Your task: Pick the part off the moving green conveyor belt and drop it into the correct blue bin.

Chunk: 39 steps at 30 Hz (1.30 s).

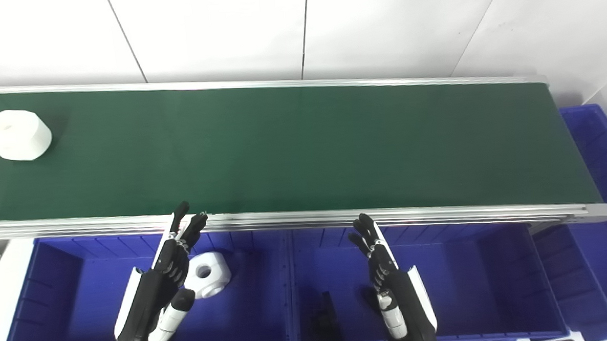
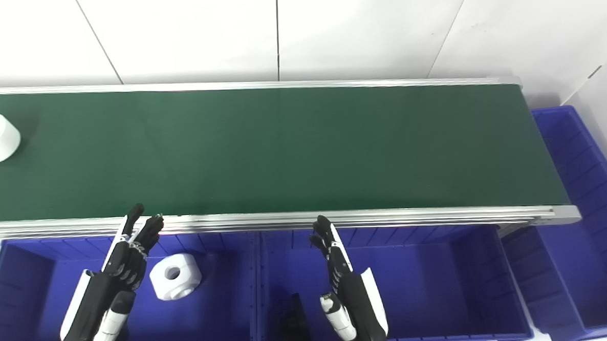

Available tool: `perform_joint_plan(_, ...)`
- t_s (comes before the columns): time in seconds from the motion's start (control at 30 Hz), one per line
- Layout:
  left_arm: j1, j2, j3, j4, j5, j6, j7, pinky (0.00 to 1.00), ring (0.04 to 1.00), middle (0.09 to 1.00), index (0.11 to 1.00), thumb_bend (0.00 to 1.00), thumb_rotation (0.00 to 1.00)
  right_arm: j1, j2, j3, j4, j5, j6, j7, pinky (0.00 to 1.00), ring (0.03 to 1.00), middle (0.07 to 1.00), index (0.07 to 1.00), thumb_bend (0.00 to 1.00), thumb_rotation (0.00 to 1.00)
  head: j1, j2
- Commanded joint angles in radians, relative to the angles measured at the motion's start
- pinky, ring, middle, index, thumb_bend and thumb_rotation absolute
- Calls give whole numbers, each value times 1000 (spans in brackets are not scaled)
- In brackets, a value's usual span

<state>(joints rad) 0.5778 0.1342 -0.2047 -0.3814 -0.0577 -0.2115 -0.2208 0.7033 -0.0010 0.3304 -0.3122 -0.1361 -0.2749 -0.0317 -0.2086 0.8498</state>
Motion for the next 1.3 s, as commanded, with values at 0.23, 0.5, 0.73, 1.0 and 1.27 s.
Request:
perform_joint_plan(0.23, 8, 4, -1, -7, 9, -52, 3, 982, 954, 933, 1000, 766, 825, 12, 2, 3, -16, -4, -49, 4, 994, 936, 966, 990, 924, 1000, 3, -1)
perform_joint_plan(0.5, 6, 8, -1, -1, 8, -51, 0, 979, 954, 934, 1000, 759, 824, 9, 1, 4, -8, -10, -53, 5, 995, 939, 972, 996, 917, 1000, 2, -5)
perform_joint_plan(0.73, 4, 7, -5, 6, 12, -59, -1, 979, 957, 937, 1000, 737, 821, 8, -2, 1, -3, -4, -51, 6, 1000, 938, 970, 994, 914, 1000, 11, -14)
perform_joint_plan(1.0, 5, -21, -19, 76, 52, -134, 16, 950, 939, 915, 998, 753, 823, -2, -18, -15, 51, 20, -90, 9, 999, 939, 978, 1000, 929, 1000, 144, -109)
perform_joint_plan(1.27, -12, -57, -46, 184, 77, -191, 23, 882, 904, 880, 955, 719, 752, -38, -60, -46, 157, 99, -161, 42, 1000, 970, 998, 1000, 913, 1000, 271, -236)
